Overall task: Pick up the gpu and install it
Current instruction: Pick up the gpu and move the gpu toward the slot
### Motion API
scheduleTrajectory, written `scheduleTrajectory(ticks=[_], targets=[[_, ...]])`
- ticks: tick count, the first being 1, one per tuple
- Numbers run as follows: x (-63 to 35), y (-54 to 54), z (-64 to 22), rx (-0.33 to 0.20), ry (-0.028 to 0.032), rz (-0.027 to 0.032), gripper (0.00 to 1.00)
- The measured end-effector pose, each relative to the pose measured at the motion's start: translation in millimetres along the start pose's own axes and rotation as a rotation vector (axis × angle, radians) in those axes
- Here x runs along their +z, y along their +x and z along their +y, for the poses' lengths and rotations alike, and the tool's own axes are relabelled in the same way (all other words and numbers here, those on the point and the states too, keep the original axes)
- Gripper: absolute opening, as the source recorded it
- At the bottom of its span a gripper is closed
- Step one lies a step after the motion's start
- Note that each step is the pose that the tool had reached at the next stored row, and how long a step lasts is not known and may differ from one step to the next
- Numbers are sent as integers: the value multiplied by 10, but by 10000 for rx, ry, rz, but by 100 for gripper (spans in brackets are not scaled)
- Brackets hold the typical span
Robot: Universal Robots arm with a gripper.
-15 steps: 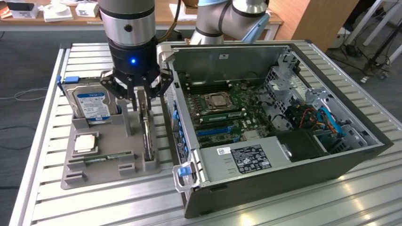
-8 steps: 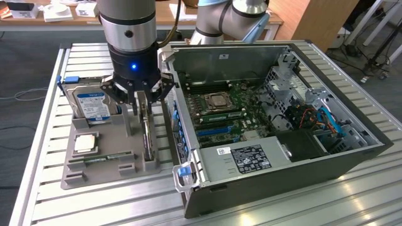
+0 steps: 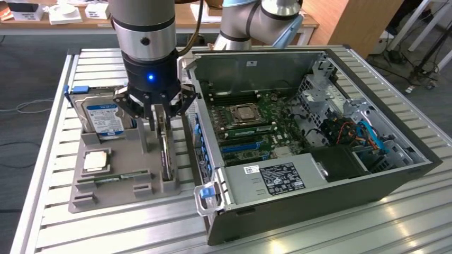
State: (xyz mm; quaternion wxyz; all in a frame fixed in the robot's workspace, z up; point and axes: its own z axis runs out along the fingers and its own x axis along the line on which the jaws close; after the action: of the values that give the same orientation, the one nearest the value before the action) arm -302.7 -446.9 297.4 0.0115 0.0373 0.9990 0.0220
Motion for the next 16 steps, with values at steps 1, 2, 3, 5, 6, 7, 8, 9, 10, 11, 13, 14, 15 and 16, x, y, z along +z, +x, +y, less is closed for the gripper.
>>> scheduleTrajectory(ticks=[1,2,3,5,6,7,8,9,10,11,13,14,15,16], targets=[[18,0,-2,0,0,0,37],[37,1,-3,0,0,0,37],[55,1,-5,0,-1,-1,37],[91,1,-7,0,-1,0,37],[109,2,-8,0,0,-1,37],[127,2,-9,0,0,-1,37],[145,3,-10,0,0,-1,37],[165,3,-11,0,-1,-1,37],[182,3,-12,0,-1,-1,37],[200,4,-12,0,0,0,37],[231,4,-14,0,0,0,37],[244,5,-14,0,0,0,37],[255,5,-15,0,2,2,37],[268,5,-15,0,1,2,37]])
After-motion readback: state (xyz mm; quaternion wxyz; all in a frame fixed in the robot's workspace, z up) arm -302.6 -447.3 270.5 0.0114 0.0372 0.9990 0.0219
